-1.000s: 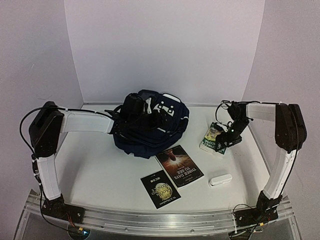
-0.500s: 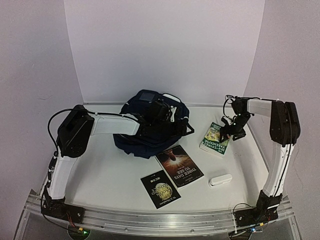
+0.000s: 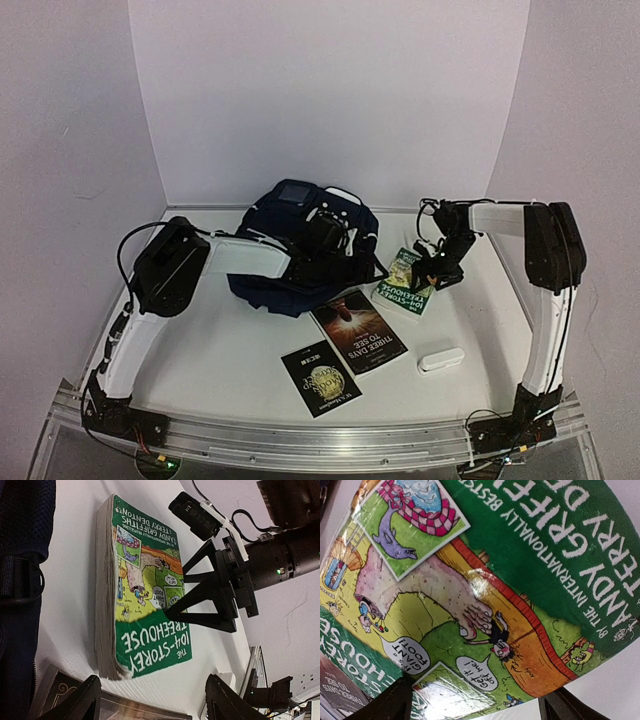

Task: Pack the student bag
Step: Pick up the book from the center of the board.

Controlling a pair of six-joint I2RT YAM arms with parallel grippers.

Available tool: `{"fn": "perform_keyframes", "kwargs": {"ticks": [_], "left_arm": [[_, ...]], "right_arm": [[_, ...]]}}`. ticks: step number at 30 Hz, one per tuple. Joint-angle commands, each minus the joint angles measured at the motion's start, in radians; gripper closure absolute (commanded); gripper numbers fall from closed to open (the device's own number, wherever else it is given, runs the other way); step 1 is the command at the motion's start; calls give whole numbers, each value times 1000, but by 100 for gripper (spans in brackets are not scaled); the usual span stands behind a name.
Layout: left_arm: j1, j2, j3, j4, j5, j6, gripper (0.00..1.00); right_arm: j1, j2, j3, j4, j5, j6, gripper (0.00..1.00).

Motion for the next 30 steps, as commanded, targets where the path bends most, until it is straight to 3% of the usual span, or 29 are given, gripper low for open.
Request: {"fn": "perform_keyframes", "kwargs": {"ticks": [1, 4, 9, 19, 23, 27, 30], "left_arm": [[-4, 80, 99, -19, 17, -35, 32], [-8, 131, 142, -30, 32, -54, 37], [-13, 184, 198, -10, 86, -61, 52], [-35, 137, 185, 111, 131, -17, 81], [-36, 174, 233, 119, 160, -43, 82], [-36, 221, 258, 139, 176, -85, 64], [-34, 244, 266, 164, 187, -118, 67]], "right_arm": [[12, 16, -34, 10, -71, 41, 13], [19, 9, -47, 19, -94, 47, 13], [20, 7, -53, 27, -127, 58, 14], [24, 7, -60, 34, -166, 72, 14], [24, -4, -64, 34, -175, 74, 14], [23, -11, -69, 34, -181, 74, 14], [24, -15, -68, 34, -181, 74, 15]]}}
